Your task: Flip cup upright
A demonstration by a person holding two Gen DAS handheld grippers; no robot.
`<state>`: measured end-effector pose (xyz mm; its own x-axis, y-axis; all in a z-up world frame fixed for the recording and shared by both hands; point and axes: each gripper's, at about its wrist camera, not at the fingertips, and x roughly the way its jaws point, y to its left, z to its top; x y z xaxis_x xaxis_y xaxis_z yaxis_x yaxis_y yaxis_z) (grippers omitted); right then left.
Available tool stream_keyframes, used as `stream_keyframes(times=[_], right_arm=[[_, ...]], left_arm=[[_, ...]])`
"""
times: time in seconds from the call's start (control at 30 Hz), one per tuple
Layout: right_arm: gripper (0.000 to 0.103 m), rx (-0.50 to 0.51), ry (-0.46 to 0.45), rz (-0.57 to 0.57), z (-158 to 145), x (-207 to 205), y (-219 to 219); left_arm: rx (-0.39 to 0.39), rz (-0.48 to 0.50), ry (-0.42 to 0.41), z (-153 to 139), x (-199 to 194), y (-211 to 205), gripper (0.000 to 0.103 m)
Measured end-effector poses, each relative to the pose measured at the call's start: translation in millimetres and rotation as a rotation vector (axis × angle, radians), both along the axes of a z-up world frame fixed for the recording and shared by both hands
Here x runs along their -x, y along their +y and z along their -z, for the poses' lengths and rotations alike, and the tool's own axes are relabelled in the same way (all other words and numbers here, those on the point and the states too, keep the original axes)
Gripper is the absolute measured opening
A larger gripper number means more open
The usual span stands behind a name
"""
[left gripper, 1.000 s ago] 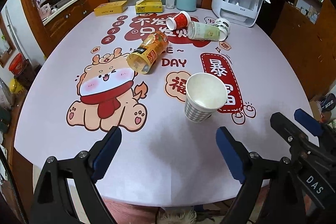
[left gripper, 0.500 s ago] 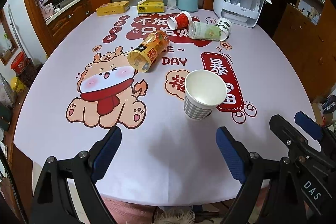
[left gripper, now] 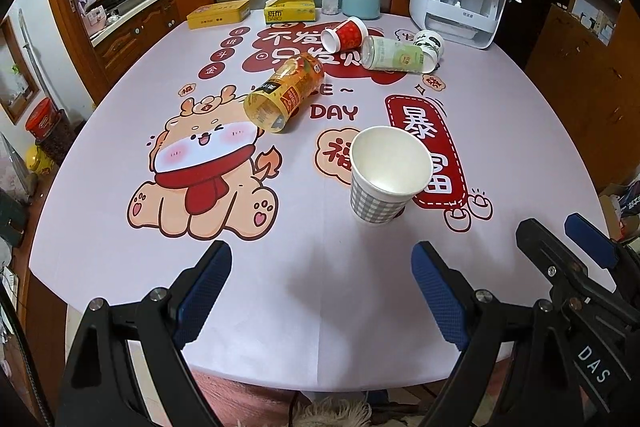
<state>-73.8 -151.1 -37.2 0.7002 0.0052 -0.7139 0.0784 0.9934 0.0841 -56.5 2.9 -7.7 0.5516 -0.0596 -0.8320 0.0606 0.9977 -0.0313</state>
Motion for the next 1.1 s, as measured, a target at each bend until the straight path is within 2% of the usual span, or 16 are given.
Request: stream_keyframes(times=[1.1], right_arm=[[0.067, 0.003, 0.002, -0.004, 3.4, -1.9, 1.3]], left_arm=[[-0.003, -0.008, 0.008, 7.2, 0.2, 12.7, 0.09]])
